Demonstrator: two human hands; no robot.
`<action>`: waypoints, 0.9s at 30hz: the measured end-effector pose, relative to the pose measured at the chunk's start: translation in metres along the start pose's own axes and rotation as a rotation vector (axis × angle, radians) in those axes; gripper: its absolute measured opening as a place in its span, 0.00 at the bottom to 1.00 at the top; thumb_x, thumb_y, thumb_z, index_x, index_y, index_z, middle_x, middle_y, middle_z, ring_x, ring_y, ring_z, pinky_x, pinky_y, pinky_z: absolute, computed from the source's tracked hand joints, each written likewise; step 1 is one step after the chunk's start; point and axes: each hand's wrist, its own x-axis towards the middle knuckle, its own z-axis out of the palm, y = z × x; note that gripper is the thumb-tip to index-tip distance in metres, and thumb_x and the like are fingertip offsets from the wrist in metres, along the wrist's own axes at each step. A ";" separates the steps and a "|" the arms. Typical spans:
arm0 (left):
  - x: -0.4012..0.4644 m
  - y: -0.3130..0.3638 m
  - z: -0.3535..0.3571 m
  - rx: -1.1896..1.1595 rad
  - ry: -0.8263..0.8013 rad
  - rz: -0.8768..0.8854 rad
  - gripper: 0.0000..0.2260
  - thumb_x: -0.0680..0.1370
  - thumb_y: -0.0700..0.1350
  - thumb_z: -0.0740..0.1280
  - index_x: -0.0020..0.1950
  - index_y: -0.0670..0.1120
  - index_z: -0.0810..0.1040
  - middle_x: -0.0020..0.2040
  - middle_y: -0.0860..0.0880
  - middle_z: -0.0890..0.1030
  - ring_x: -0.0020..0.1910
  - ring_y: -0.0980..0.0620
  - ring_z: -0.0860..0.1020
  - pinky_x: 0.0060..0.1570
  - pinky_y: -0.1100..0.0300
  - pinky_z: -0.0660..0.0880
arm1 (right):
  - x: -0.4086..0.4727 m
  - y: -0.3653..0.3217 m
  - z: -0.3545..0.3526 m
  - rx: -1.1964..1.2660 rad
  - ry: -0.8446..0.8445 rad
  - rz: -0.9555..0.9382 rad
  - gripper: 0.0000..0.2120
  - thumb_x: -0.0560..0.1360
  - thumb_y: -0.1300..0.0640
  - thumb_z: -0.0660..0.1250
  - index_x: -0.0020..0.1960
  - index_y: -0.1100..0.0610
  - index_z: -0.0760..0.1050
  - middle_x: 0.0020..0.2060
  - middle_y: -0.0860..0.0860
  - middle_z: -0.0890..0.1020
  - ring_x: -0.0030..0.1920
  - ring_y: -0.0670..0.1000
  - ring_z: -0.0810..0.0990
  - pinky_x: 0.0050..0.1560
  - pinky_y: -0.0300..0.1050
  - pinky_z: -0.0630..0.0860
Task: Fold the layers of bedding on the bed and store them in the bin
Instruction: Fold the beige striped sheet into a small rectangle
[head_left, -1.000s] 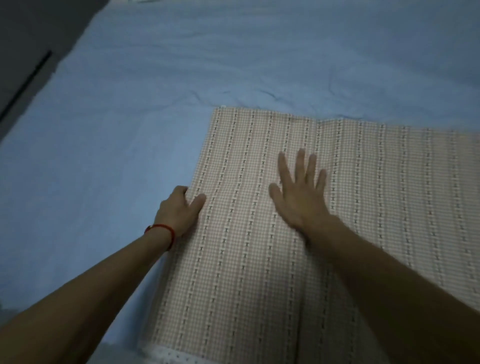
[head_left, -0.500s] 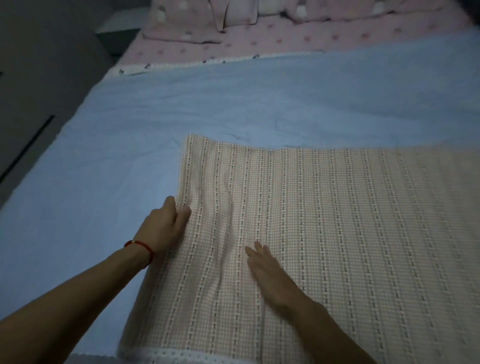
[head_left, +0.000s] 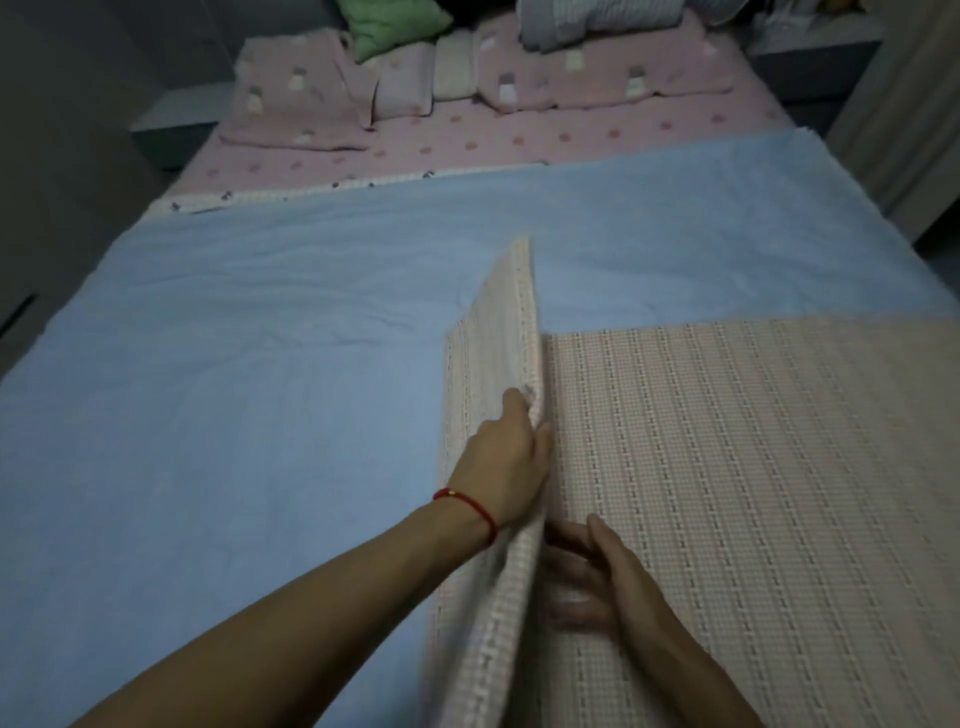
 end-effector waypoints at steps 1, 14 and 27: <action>0.006 0.009 0.023 -0.038 -0.025 -0.025 0.12 0.85 0.49 0.58 0.61 0.41 0.64 0.45 0.36 0.79 0.43 0.35 0.77 0.37 0.52 0.63 | -0.002 0.002 -0.015 0.042 0.033 -0.009 0.24 0.83 0.42 0.53 0.65 0.53 0.80 0.55 0.49 0.87 0.57 0.52 0.84 0.53 0.57 0.82; -0.056 -0.138 0.118 0.465 0.040 -0.180 0.23 0.81 0.61 0.53 0.76 0.63 0.64 0.82 0.46 0.57 0.80 0.41 0.56 0.72 0.32 0.58 | -0.002 0.033 -0.066 -0.661 0.452 -0.045 0.21 0.82 0.50 0.65 0.70 0.62 0.73 0.63 0.58 0.81 0.66 0.59 0.78 0.64 0.43 0.70; 0.042 -0.151 0.113 0.543 -0.045 -0.105 0.27 0.80 0.69 0.41 0.77 0.70 0.34 0.79 0.50 0.28 0.77 0.41 0.28 0.74 0.30 0.41 | 0.086 -0.042 -0.055 -0.506 0.594 -0.111 0.24 0.80 0.50 0.67 0.72 0.59 0.68 0.63 0.59 0.79 0.54 0.57 0.78 0.54 0.44 0.71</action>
